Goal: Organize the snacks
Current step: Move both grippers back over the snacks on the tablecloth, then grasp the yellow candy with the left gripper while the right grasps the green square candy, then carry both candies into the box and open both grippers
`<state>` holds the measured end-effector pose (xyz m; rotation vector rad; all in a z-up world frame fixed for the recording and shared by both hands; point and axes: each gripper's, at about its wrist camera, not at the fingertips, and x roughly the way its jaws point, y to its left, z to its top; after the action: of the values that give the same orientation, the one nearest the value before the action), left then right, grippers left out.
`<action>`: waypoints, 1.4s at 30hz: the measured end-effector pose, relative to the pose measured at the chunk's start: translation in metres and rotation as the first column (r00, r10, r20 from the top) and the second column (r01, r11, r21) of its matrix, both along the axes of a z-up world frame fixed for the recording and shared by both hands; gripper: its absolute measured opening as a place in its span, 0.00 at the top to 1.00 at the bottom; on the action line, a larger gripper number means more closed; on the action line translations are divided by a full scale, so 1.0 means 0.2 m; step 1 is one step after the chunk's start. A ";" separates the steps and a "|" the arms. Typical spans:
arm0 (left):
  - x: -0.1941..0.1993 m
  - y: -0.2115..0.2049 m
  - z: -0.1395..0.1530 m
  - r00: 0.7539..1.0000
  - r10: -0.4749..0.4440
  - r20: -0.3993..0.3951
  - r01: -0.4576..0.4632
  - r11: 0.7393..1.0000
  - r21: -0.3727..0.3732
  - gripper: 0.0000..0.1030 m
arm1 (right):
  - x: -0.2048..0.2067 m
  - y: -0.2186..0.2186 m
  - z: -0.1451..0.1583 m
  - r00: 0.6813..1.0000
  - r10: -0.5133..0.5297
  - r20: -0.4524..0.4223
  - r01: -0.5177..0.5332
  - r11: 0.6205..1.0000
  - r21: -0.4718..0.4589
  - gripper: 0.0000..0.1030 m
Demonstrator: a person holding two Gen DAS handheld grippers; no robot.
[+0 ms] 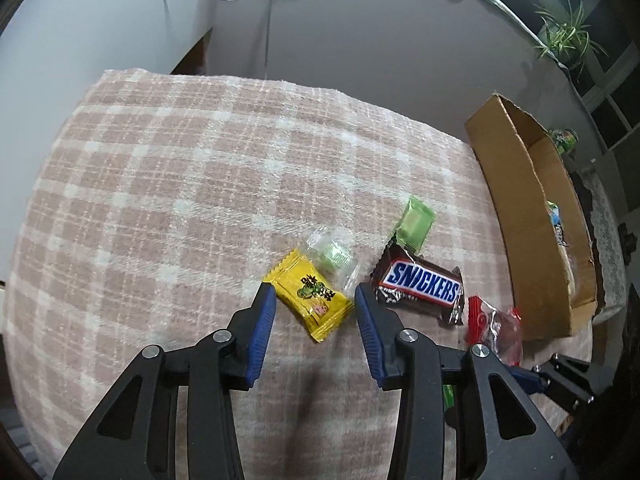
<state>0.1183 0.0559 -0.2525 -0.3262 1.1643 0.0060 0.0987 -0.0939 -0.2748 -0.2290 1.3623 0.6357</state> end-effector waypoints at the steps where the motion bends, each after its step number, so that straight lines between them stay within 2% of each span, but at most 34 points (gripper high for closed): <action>1: 0.01 -0.02 0.00 1.000 -0.007 0.002 0.007 1.000 0.017 0.62 | 0.00 0.01 0.00 1.000 0.004 0.008 -0.004 1.000 -0.008 0.49; 9: 0.04 -0.10 -0.02 0.999 -0.042 0.015 0.040 0.992 0.118 0.63 | -0.01 0.11 -0.02 0.995 0.058 0.076 -0.051 0.995 -0.084 0.50; 11: 0.04 -0.11 -0.02 0.999 -0.045 0.022 0.042 0.992 0.123 0.65 | -0.02 0.13 -0.02 0.991 0.081 0.106 -0.068 0.991 -0.117 0.60; 15: 0.04 -0.08 -0.02 0.999 -0.035 0.032 0.032 0.994 0.100 0.73 | -0.01 0.12 -0.02 0.990 0.081 0.119 -0.066 0.990 -0.127 0.73; 18: 0.03 -0.05 -0.02 0.999 -0.025 0.036 0.021 0.996 0.087 0.77 | 0.00 0.12 -0.02 0.991 0.072 0.115 -0.058 0.992 -0.116 0.74; 31: -0.13 0.10 0.04 0.998 0.032 0.054 -0.034 0.999 0.026 0.78 | -0.05 0.00 0.03 0.997 0.025 0.076 -0.023 0.999 -0.037 0.75; 35: -0.20 0.14 0.11 0.996 0.043 0.077 -0.044 0.999 0.010 0.78 | -0.04 -0.08 0.09 0.998 -0.003 0.055 0.002 1.000 0.014 0.75; 42: -0.22 0.13 0.21 0.994 0.024 0.111 -0.025 1.000 0.005 0.78 | -0.03 -0.18 0.26 0.996 -0.040 0.074 0.034 0.996 0.083 0.75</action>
<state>0.0742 0.0828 -0.2102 -0.3308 1.0504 0.0132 0.0932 -0.1304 -0.2225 -0.1602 1.2621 0.6441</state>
